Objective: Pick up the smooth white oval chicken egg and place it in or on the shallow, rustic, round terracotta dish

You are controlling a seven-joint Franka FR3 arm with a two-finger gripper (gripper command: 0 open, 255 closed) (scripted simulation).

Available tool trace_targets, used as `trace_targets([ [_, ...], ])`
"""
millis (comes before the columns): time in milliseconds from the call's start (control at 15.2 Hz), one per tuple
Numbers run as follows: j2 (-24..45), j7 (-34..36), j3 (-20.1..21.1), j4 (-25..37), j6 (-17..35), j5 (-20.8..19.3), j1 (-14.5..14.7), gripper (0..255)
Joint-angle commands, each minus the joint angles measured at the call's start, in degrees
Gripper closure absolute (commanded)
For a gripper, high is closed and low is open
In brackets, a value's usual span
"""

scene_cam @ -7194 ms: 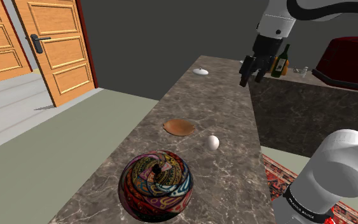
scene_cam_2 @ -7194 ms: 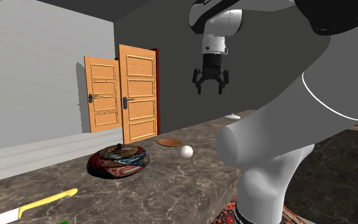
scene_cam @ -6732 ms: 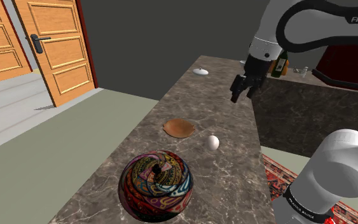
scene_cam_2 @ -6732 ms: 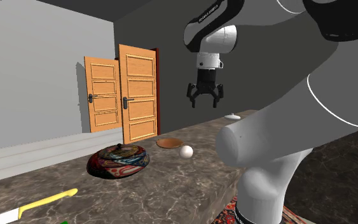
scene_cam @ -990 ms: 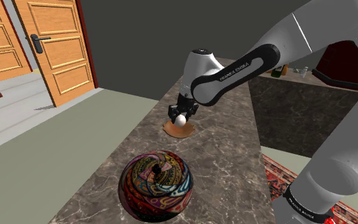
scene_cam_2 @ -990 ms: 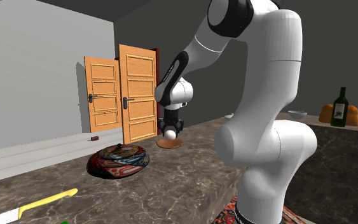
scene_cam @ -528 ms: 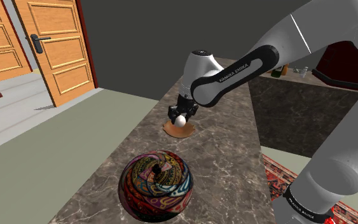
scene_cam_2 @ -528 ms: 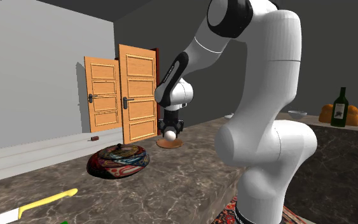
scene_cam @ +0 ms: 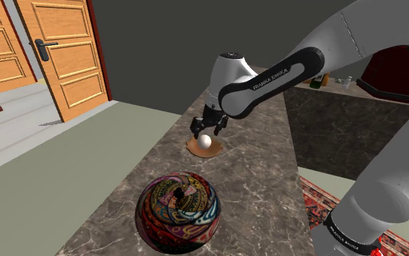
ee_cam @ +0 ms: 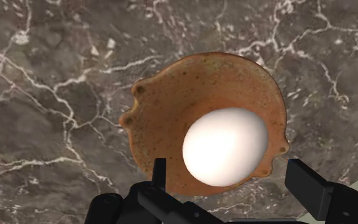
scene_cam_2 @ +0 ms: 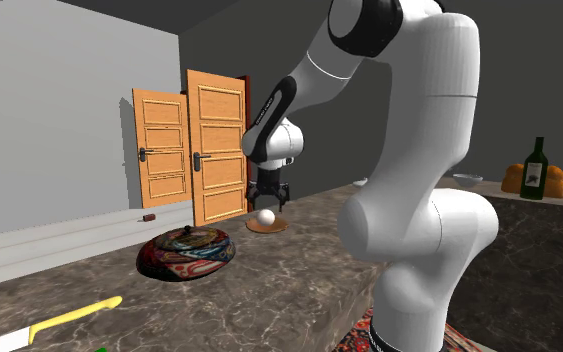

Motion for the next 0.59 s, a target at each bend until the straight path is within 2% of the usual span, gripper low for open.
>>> trace_targets([
  [0,-3.1,-1.7,-0.3,0.6,-3.5,1.9,0.1,0],
  [66,-4.3,-2.1,-0.4,0.9,-5.0,2.6,0.2,0],
  [528,-4.3,-2.1,-0.4,0.9,-5.0,2.5,0.2,0],
])
